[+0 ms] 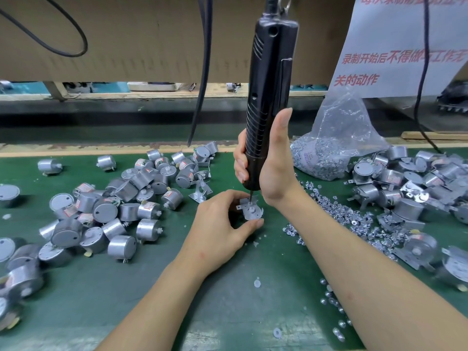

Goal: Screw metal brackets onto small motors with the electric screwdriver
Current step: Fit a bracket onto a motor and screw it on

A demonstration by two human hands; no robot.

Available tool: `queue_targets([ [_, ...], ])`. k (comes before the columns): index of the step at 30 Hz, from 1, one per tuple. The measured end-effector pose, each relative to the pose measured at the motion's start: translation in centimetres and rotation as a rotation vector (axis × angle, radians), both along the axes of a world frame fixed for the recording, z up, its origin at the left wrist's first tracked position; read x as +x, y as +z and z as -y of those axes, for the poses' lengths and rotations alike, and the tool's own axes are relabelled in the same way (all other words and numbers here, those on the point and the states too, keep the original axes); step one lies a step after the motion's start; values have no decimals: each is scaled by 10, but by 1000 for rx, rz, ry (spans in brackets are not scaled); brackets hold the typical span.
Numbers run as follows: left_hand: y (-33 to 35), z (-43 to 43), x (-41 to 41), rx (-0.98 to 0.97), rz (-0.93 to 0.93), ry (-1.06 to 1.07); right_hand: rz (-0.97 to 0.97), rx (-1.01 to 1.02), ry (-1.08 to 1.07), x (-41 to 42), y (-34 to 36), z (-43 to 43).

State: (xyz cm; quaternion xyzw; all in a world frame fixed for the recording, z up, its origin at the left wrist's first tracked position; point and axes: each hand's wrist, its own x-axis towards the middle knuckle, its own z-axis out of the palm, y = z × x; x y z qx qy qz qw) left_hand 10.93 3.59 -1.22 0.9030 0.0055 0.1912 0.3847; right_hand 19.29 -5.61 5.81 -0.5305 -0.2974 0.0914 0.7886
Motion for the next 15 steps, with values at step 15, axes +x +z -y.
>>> queue_targets([
  [15, 0, -1, -1, 79, -98, 8, 10, -76, -22, 0, 0, -1],
])
